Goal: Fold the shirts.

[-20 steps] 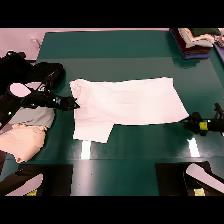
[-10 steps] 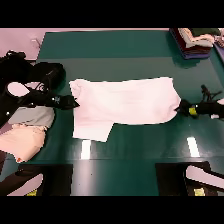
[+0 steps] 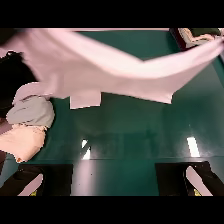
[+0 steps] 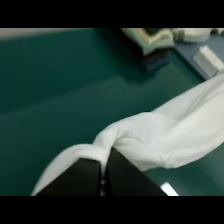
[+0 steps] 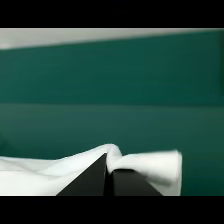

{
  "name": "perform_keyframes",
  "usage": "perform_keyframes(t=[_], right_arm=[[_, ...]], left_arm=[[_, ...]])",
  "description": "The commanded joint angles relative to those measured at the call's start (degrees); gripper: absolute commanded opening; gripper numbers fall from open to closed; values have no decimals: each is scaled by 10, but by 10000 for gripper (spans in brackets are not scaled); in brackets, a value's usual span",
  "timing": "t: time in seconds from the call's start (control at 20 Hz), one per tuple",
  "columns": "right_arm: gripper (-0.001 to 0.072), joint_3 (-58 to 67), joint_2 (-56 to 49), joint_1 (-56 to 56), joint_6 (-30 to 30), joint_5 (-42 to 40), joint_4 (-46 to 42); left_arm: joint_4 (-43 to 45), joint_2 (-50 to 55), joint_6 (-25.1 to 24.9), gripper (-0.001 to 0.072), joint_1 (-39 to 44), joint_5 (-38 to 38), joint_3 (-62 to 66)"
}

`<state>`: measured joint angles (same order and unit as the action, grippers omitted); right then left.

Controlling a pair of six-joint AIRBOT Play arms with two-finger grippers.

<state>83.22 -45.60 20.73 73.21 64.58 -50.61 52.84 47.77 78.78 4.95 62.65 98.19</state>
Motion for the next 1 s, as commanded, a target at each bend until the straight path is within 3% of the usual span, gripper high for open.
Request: perform_keyframes(t=[0.0,0.2,0.3,0.45,0.65,0.95], right_arm=[[11,153,55,-2,58,33,-54],[11,297,28,-2,117,141,-151],[11,371,-14,-2,128,214,-170],[11,398,-77,-2,130,261,-168],[11,256,-138,-2,133,275,-169],[10,31,-288,-47,109,214,-171]], left_arm=[[40,-12,28,23,0,7,205],[115,-19,52,22,0,-37,279],[132,-14,54,22,0,-20,278],[155,4,71,24,0,14,203],[154,68,98,24,0,59,20],[124,265,93,25,0,23,-162]])
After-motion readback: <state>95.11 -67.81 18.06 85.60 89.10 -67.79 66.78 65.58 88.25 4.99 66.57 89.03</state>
